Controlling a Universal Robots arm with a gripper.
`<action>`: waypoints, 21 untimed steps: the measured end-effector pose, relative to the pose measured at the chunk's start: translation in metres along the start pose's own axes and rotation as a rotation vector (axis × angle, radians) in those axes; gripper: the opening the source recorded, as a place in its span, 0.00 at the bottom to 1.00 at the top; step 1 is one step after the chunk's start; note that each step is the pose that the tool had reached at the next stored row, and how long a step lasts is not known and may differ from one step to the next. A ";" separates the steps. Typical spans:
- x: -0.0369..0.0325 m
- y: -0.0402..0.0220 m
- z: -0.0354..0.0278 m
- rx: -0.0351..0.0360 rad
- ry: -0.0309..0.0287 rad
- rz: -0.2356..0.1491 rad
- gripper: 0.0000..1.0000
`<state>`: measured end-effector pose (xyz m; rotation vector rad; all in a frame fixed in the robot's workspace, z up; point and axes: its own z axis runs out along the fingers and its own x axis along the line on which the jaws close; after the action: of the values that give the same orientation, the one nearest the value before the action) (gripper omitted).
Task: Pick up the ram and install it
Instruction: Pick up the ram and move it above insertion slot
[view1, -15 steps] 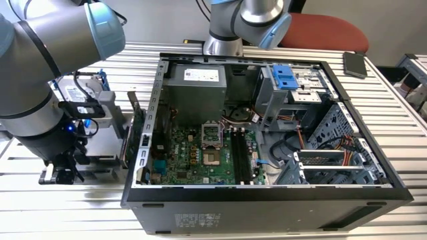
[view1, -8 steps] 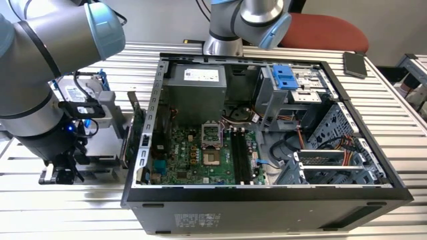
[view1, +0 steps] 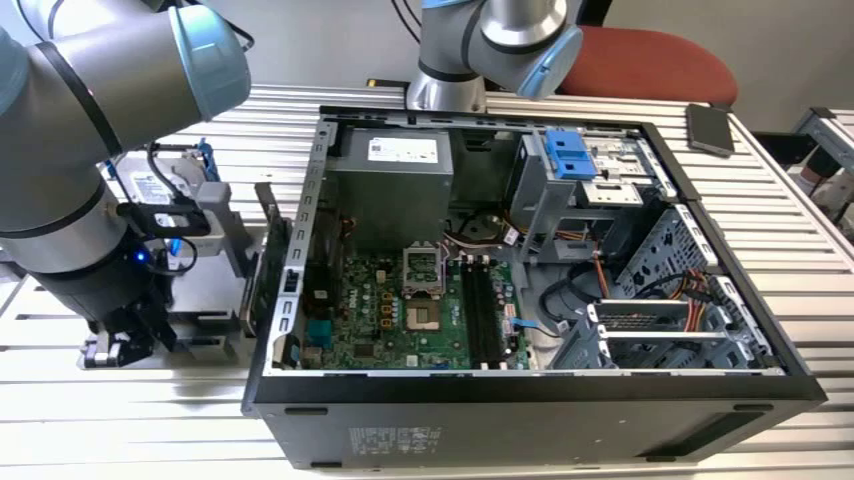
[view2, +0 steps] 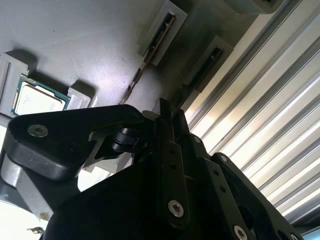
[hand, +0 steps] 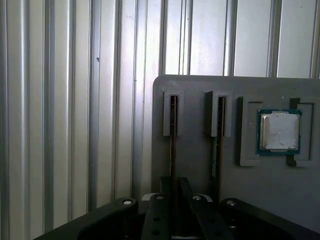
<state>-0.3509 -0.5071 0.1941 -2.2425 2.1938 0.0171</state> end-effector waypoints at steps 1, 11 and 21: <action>0.0000 0.0000 0.0000 0.0000 0.0000 0.000 0.00; 0.0000 0.0000 0.0002 0.0000 0.0000 0.000 0.00; -0.0003 0.0001 -0.0235 0.0000 -0.0001 0.000 0.00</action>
<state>-0.3509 -0.5071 0.2176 -2.2424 2.1939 0.0171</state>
